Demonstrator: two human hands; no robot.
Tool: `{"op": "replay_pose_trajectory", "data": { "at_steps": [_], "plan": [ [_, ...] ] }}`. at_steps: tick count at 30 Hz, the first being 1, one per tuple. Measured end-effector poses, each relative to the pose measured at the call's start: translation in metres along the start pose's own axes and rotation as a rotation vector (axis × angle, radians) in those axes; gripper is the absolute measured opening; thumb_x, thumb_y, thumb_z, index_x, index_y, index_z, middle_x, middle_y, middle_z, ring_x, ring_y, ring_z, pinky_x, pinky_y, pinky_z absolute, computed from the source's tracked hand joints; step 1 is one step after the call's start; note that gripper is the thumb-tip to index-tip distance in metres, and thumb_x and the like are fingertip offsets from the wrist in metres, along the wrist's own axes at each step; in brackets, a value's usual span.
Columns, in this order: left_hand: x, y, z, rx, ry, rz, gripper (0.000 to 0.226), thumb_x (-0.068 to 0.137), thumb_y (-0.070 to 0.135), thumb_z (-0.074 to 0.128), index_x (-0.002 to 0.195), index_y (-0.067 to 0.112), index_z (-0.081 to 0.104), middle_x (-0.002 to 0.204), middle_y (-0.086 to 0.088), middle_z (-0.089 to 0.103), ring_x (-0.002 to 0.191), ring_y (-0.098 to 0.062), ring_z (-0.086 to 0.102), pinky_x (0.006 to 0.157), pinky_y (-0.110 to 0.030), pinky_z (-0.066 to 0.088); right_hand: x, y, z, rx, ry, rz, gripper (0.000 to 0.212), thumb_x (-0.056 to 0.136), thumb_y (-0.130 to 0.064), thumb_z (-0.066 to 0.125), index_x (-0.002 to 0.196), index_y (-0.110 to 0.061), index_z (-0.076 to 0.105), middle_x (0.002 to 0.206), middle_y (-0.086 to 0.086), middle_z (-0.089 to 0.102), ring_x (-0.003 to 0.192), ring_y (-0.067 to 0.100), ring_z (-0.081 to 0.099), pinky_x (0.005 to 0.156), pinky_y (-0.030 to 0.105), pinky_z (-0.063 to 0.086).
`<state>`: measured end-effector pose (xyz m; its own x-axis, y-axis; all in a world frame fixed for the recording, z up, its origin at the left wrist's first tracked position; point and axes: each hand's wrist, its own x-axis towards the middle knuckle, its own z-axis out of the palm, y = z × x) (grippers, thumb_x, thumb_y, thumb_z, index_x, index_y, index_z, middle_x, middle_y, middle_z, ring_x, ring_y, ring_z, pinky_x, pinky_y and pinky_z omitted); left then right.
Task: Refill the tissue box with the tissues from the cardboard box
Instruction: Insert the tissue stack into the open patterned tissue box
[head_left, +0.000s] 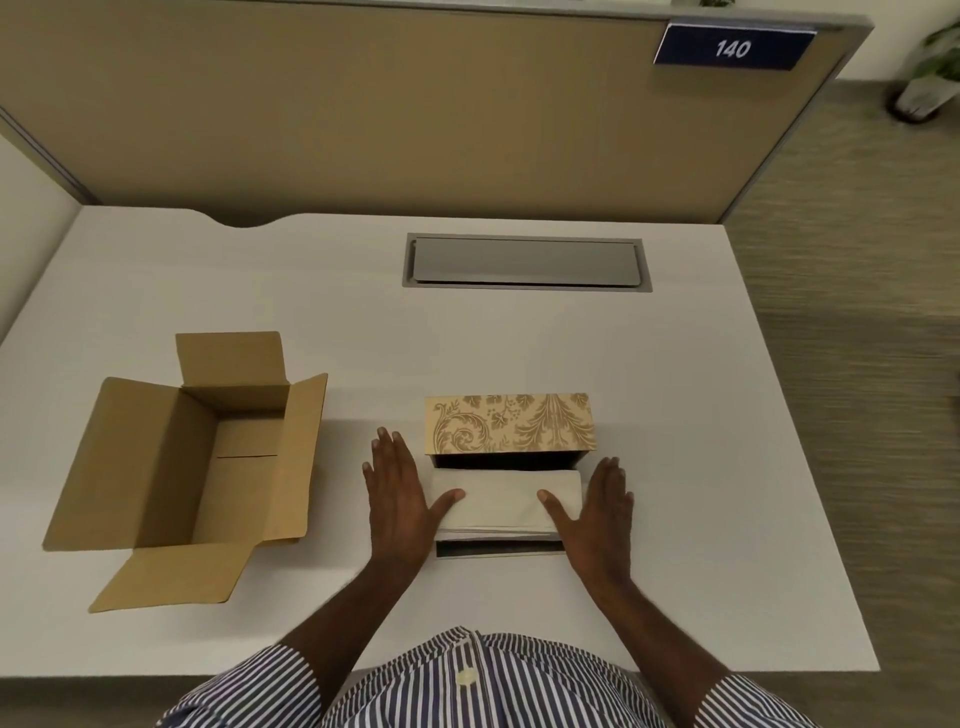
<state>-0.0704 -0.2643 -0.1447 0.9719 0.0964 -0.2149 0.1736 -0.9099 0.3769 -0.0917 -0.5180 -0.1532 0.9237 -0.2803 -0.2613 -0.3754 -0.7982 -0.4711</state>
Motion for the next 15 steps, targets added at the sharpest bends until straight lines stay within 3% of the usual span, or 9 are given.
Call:
{"op": "replay_pose_trajectory", "data": {
  "at_steps": [4,10,13,15],
  "plan": [
    [-0.001,-0.001,0.002,-0.051,-0.017,0.053,0.109,0.086,0.076,0.034,0.158,0.006,-0.011,0.167,-0.012,-0.017,0.156,-0.026,-0.011,0.127,-0.045,-0.001,0.002,0.004,0.0,-0.03,-0.028,-0.047,0.112,0.086,-0.079,0.035,0.16,-0.005,-0.003,0.169,0.015,0.001,0.157,0.023,0.002,0.128,0.042,0.001],
    [-0.005,-0.003,0.003,-0.142,-0.032,0.068,0.101,0.092,0.07,0.037,0.159,0.009,-0.007,0.168,-0.007,-0.011,0.156,-0.021,-0.009,0.128,-0.045,0.004,0.0,0.004,-0.007,0.126,-0.046,-0.06,0.104,0.087,-0.074,0.039,0.161,-0.012,0.0,0.17,0.009,0.003,0.157,0.02,0.003,0.128,0.042,0.0],
    [-0.018,-0.005,0.0,-0.172,0.059,0.081,0.091,0.096,0.07,0.025,0.16,0.011,-0.002,0.169,-0.005,-0.008,0.156,-0.019,-0.008,0.128,-0.041,0.003,-0.012,0.013,-0.019,0.264,0.051,-0.144,0.087,0.096,-0.066,0.042,0.162,-0.02,0.008,0.17,0.001,0.011,0.156,0.015,0.009,0.128,0.045,0.01],
    [-0.031,-0.01,-0.002,-0.172,0.17,0.195,0.078,0.1,0.057,0.033,0.161,0.013,0.008,0.17,-0.003,0.004,0.157,-0.018,0.0,0.128,-0.037,0.005,-0.019,0.022,-0.03,0.22,0.161,-0.327,0.076,0.101,-0.058,0.043,0.161,-0.02,0.018,0.168,-0.002,0.021,0.155,0.012,0.016,0.127,0.041,0.015]
  ]
}}
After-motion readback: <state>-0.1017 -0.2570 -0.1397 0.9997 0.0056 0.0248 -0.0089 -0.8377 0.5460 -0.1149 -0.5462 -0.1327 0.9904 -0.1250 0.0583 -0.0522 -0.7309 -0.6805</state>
